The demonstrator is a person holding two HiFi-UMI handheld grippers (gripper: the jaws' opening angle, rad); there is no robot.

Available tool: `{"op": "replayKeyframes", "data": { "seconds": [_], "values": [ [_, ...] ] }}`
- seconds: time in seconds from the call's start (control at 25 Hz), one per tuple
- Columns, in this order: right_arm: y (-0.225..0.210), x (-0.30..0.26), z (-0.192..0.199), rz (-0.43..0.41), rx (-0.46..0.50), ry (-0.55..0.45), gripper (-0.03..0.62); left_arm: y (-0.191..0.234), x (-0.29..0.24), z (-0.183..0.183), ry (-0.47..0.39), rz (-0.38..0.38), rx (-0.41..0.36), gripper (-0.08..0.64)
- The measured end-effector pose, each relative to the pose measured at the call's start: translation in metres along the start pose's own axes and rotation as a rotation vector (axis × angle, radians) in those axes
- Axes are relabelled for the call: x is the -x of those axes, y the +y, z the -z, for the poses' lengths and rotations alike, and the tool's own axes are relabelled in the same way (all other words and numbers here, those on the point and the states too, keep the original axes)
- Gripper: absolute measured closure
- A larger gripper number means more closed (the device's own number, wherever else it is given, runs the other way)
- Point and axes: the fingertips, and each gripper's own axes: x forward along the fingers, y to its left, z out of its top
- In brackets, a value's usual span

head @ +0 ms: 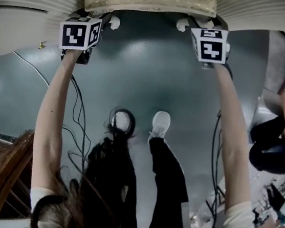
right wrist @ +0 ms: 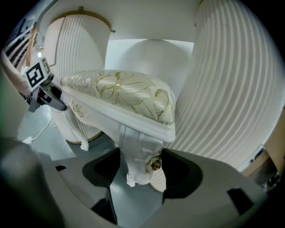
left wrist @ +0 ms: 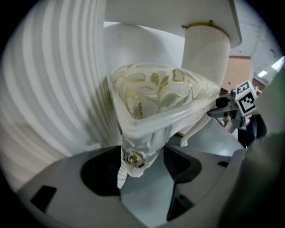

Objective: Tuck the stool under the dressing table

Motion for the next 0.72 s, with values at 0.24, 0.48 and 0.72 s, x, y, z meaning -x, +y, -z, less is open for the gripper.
{"op": "replayKeyframes", "data": {
  "seconds": [0.24,0.48,0.72],
  "values": [
    [-0.001,0.037,0.005,0.036,-0.092,0.037,0.314,-0.02,0.039,0.014,-0.017,-0.042,0.146,0.273],
    [0.033,0.129,0.006,-0.02,-0.17,0.077,0.314,-0.058,0.131,-0.004,-0.125,-0.1,0.274,0.423],
    [0.059,0.257,-0.051,-0.042,-0.187,-0.008,0.314,-0.118,0.266,-0.055,-0.246,-0.067,0.245,0.455]
  ]
}}
